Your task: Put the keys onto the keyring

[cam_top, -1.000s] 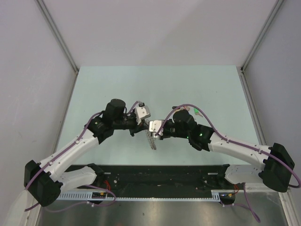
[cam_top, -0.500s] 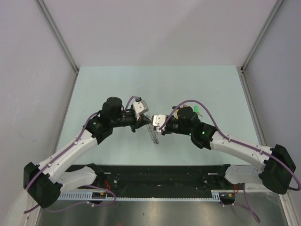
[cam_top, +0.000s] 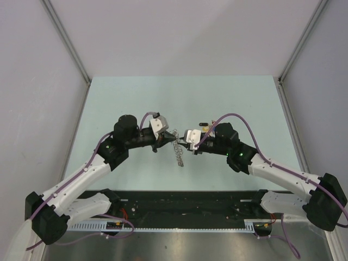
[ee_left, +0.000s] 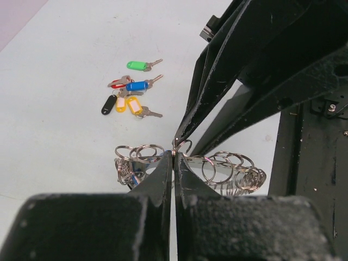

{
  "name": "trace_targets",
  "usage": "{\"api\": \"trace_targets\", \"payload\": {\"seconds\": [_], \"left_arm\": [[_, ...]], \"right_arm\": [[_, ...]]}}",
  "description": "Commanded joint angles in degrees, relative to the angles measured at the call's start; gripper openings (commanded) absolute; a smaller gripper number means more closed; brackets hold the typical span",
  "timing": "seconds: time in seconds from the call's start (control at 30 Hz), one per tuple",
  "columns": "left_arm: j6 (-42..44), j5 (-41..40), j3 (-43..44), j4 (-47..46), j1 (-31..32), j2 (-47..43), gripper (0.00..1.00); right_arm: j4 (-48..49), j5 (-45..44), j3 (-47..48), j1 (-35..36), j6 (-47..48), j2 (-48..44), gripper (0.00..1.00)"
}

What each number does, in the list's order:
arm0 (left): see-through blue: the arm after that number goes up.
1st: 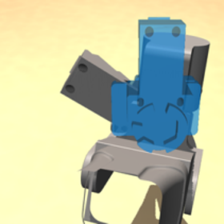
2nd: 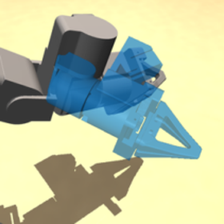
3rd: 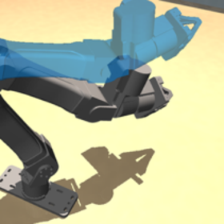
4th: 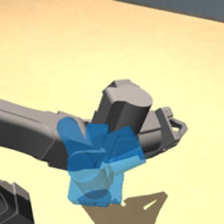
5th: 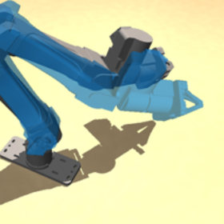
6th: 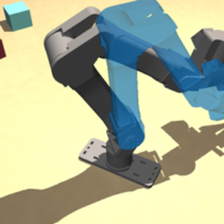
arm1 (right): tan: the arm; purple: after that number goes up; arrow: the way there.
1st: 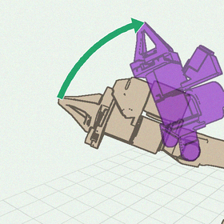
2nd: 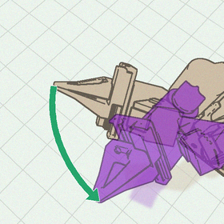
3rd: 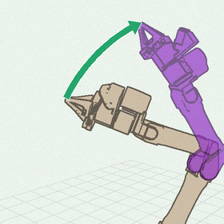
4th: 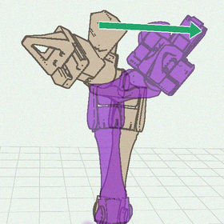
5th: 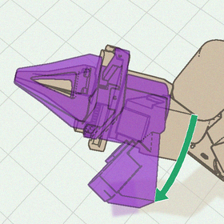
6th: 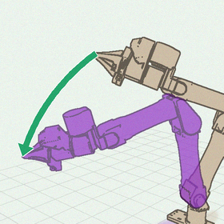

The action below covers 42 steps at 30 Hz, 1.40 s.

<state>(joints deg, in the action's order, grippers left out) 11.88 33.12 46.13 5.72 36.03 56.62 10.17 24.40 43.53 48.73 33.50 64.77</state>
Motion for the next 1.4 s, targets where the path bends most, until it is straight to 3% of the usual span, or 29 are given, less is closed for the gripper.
{"api": "trace_targets", "payload": {"seconds": [0.0,0.13,0.5,0.77,1.0,1.23,1.37], "left_arm": [[-0.6,0.8,0.3,-5.5,-0.1,-1.6,0.0],[-0.4,1.6,0.2,-5.5,-0.1,-1.5,0.0],[0.3,3.1,0.5,-5.3,-0.1,-1.3,0.0],[0.3,3.4,0.4,-5.5,-0.1,-1.5,0.0],[-0.1,2.8,-0.2,-7.0,-0.1,-2.1,0.0],[-1.2,2.6,-1.0,-8.9,-0.1,-2.0,0.0],[-1.9,1.9,-1.1,-9.7,-0.1,-2.8,0.01]], "right_arm": [[1.1,0.8,-0.3,-0.3,-0.9,-3.0,0.29],[-0.2,-0.4,-0.7,-0.5,-0.9,-5.4,0.39],[2.7,0.1,-0.9,-0.7,-2.1,-4.6,0.39],[5.2,0.2,-1.0,-1.2,-3.9,-2.5,0.32],[5.9,1.5,-0.9,-1.8,-4.6,-1.5,0.2],[5.6,2.0,-0.9,-2.0,-4.3,-1.3,0.0],[5.6,1.3,-0.8,-1.5,-4.2,-2.9,0.0]]}}
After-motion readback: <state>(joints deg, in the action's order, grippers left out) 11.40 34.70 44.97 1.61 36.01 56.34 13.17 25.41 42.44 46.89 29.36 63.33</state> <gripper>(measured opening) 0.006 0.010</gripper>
